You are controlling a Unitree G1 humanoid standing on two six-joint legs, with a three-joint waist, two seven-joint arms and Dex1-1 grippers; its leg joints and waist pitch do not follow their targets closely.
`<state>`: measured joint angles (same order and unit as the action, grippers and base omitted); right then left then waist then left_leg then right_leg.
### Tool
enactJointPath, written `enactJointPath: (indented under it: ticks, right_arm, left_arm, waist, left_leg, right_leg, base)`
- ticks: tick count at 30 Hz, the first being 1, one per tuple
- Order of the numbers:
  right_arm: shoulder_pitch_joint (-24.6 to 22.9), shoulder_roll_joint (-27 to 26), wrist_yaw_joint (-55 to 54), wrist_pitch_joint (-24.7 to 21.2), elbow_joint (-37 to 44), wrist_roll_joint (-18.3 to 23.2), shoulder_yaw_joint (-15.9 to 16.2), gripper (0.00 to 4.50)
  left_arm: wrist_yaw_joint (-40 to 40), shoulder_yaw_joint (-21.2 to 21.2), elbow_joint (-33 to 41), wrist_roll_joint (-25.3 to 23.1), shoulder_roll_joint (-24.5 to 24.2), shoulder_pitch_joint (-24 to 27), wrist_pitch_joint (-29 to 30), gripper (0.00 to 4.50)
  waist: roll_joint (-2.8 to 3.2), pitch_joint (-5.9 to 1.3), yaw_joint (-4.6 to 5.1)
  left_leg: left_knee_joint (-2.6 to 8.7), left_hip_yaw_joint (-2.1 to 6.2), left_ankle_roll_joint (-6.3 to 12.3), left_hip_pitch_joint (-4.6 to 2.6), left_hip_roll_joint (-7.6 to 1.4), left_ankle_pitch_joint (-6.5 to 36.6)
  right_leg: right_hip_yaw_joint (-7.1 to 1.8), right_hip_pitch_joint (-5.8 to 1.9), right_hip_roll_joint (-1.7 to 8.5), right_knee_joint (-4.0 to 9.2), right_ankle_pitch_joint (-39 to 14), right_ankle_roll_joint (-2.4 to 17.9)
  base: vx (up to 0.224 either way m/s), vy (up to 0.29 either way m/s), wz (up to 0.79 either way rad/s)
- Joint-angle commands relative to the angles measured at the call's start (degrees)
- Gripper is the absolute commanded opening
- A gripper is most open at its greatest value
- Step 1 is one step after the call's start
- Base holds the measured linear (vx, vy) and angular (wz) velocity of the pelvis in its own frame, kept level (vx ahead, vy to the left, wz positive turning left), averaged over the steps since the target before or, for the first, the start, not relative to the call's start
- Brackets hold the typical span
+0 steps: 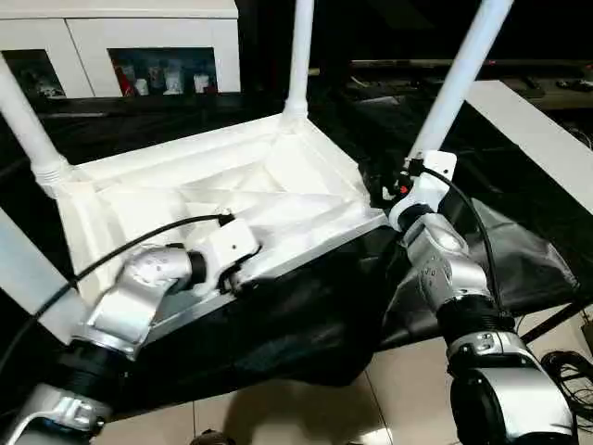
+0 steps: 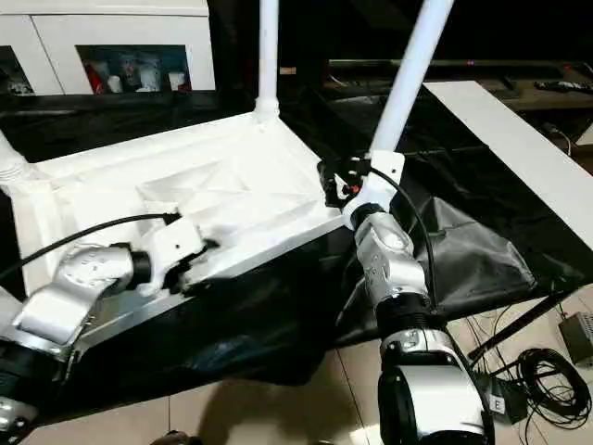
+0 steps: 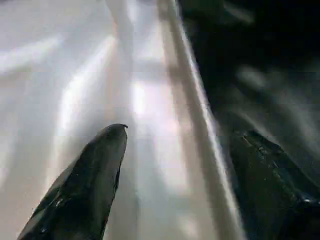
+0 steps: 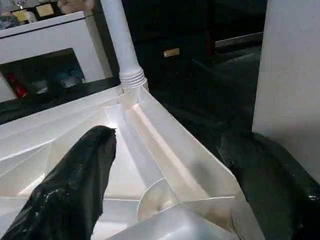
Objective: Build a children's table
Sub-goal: Rotate leg to tighten
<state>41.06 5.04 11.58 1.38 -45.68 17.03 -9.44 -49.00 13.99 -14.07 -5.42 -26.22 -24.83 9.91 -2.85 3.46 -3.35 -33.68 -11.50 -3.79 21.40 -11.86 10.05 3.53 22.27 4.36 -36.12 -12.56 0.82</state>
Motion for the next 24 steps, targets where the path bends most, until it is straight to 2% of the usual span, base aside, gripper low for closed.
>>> enactJointPath:
  ticks: [1,6,9,11,12,14,15,17,21,22,23,24]
  right_arm:
    - [0.66,0.56,-1.14,1.53,-1.09,-0.9,-1.2,3.87]
    - [0.85,0.52,-1.72,3.34,-2.92,-1.56,-1.03,3.87]
    - [0.68,0.79,-2.61,3.54,-3.22,-2.47,-0.74,3.87]
    - [0.56,0.65,-2.83,3.45,-3.03,-2.71,-0.63,3.87]
    - [0.34,0.08,-2.77,3.47,-2.68,-2.82,-0.36,3.87]
    - [0.22,-0.31,-2.6,3.61,-2.54,-3.01,-0.13,3.87]
    - [0.22,-0.54,-2.47,4.24,-2.84,-3.82,0.43,3.87]
    - [0.33,-0.72,-2.44,4.58,-3.15,-4.12,0.58,3.87]
    - [0.58,-0.8,-2.28,4.85,-3.61,-4.21,0.55,3.87]
    - [0.78,-0.69,-2.19,4.86,-3.87,-4.24,0.6,3.87]
    - [0.84,-0.64,-2.16,4.85,-3.96,-4.24,0.6,3.87]
    - [1.01,-0.5,-2.11,4.87,-4.19,-4.27,0.6,3.87]
  left_arm:
    - [3.2,-0.85,-1.66,-1.73,0.1,-1.44,-2.0,3.67]
    - [3.56,0.52,-3.28,-3.71,-1.37,-1.91,-4.37,3.67]
    - [4.09,1.44,-5.33,-5.03,-2.03,-2.76,-8.5,3.67]
    - [3.4,0.99,-5.14,-3.54,-1.12,-2.82,-9.01,3.67]
    - [0.6,-0.68,-3.11,1.84,1.85,-2.55,-7.78,3.67]
    - [-1.59,-1.74,-1.46,5.79,3.87,-2.27,-6.73,3.67]
    - [-4.81,-2.72,2.11,11.43,6.05,-1.75,-2.12,3.67]
    - [-8.0,-2.72,5.0,15.37,6.85,-1.29,1.94,3.67]
    - [-11.56,-1.72,7.72,18.49,6.11,-0.75,5.79,3.67]
    - [-14.51,0.01,9.51,19.45,3.8,-0.34,9.28,3.67]
    - [-15.39,0.78,9.92,19.07,2.81,-0.19,10.26,3.67]
    - [-17.39,2.8,10.57,17.12,0.12,0.23,12.26,3.67]
  waist:
    - [0.75,-4.26,0.33]
    - [0.89,-4.17,0.52]
    - [0.95,-4.18,0.51]
    - [1.01,-4.25,0.45]
    - [1.13,-4.23,0.43]
    - [0.97,-4.33,0.31]
    - [0.92,-4.4,0.23]
    - [0.69,-4.38,0.25]
    - [0.59,-4.29,0.63]
    - [0.61,-4.3,0.78]
    - [0.7,-4.27,0.91]
    - [0.77,-4.2,1.11]
  left_leg:
    - [3.46,0.57,-0.06,-1.12,-1.44,5.71]
    - [3.53,0.63,-0.47,-1.23,-1.56,7.58]
    - [3.53,0.67,-0.6,-1.26,-1.56,7.55]
    - [3.51,0.63,-0.75,-1.34,-1.56,7.42]
    - [3.52,0.61,-1.02,-1.32,-1.57,7.45]
    - [3.42,0.46,-1.25,-1.4,-1.56,7.28]
    - [3.36,0.47,-1.26,-1.23,-1.57,6.81]
    - [3.26,0.36,-0.74,-1.05,-1.48,6.09]
    - [3.21,0.39,0.5,-0.89,-1.27,5.85]
    - [3.19,0.41,0.55,-0.93,-1.3,5.87]
    - [3.22,0.46,0.55,-0.96,-1.34,6.03]
    - [3.26,0.47,0.45,-0.97,-1.32,6.36]
  right_leg:
    - [-2.94,-2.52,3.2,3.19,2.21,11.3]
    - [-2.92,-2.25,3.21,3.5,-1.17,11.2]
    - [-2.9,-2.18,3.1,3.45,-0.63,11.31]
    - [-2.9,-2.17,3.1,3.28,0.35,11.54]
    - [-2.93,-2.21,3.23,3.17,0.33,11.78]
    - [-2.97,-2.16,3.21,3.07,1.37,12.49]
    - [-2.92,-2.33,3.23,2.85,2.43,12.9]
    - [-2.96,-2.41,3.24,2.78,3.33,13.25]
    - [-2.96,-2.52,3.01,2.96,2.69,12.43]
    - [-2.96,-2.47,3.0,2.95,2.31,12.19]
    - [-2.93,-2.37,2.94,2.93,1.6,12.03]
    - [-2.91,-2.28,2.82,2.97,0.78,11.77]
  base:
    - [0.0,0.0,0.0]
    - [0.0,0.0,0.0]
    - [0.0,0.0,0.0]
    - [0.0,0.0,0.0]
    - [0.0,0.0,0.0]
    - [0.0,0.0,0.0]
    - [0.0,0.0,0.0]
    - [0.0,0.0,0.0]
    - [0.0,0.0,0.0]
    - [0.0,0.0,0.0]
    - [0.0,0.0,0.0]
    - [0.0,0.0,0.0]
